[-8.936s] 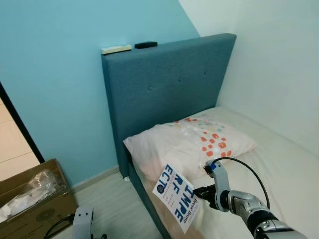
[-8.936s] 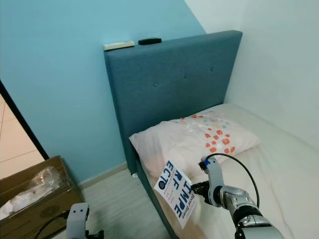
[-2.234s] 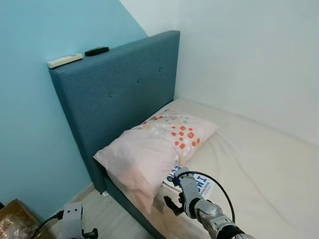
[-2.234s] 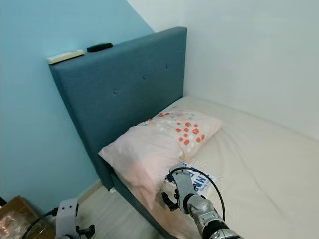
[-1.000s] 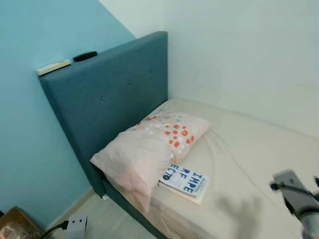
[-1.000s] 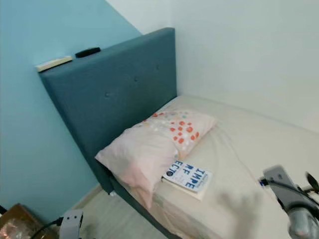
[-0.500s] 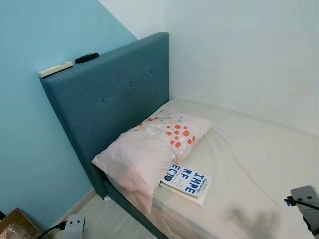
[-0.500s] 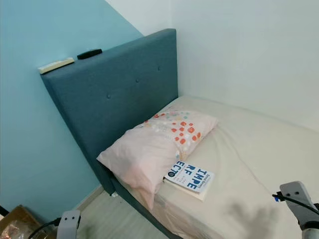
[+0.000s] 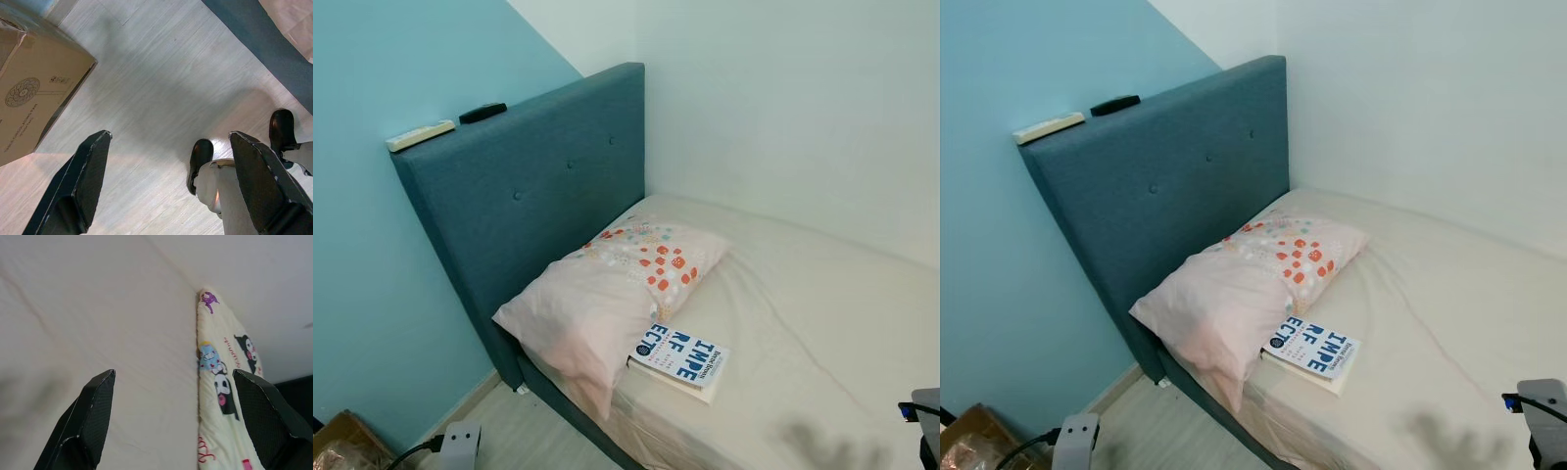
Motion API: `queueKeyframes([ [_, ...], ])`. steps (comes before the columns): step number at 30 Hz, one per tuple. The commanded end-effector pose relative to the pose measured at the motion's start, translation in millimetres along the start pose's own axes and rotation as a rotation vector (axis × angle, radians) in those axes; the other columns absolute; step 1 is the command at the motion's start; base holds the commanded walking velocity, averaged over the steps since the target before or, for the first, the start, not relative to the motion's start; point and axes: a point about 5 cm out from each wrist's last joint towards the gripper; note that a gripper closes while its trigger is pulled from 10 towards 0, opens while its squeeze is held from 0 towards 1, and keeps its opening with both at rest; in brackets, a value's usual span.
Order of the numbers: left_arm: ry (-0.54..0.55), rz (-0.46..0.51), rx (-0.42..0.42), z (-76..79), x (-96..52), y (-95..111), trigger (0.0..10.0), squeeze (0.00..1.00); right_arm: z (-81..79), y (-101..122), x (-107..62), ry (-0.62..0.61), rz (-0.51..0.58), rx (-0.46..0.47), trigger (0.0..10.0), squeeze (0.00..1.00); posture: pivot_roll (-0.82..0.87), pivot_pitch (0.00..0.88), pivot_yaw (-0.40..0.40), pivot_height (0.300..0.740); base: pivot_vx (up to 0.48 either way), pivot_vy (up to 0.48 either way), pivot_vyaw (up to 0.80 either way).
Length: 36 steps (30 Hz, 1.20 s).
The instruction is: Clean up the room
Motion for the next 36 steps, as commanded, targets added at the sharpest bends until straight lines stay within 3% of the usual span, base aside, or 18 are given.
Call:
queueKeyframes([
  [1, 0.001, -0.013, 0.016, -2.3, -0.4, -2.1, 10.0, 0.0, -2.1, -3.3, -1.4, 0.01, -0.012, 0.029, 10.0, 0.0, -0.23, 0.0, 0.008, 0.74, 0.0, 0.0, 0.0],
  [18, 0.004, -0.018, 0.01, -1.7, -0.6, -4.1, 10.0, 0.0, 0.4, -4.6, -0.4, 0.021, -0.021, 0.047, 10.0, 0.0, -0.22, 0.0, 0.014, 0.74, 0.0, 0.0, 0.0],
  [23, 0.011, -0.006, -0.025, 1.5, -0.2, -2.4, 10.0, 0.0, 4.2, -7.0, 2.2, 0.022, -0.031, 0.048, 10.0, 0.0, -0.19, 0.0, -0.034, 0.74, 0.0, 0.0, 0.0],
  [36, 0.02, -0.005, -0.057, 1.3, -0.6, -4.6, 10.0, 0.0, 6.7, -8.6, 3.6, 0.025, -0.036, 0.049, 10.0, 0.0, -0.18, 0.0, -0.047, 0.74, 0.0, 0.0, 0.0],
])
Point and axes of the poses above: a point about 5 cm out from each wrist's last joint towards the gripper, its own x axis pointing out of the wrist towards the gripper, its own y axis along the axis of the wrist's last joint, z = x × y, and after that the axes turned 7 degrees about x, right-handed
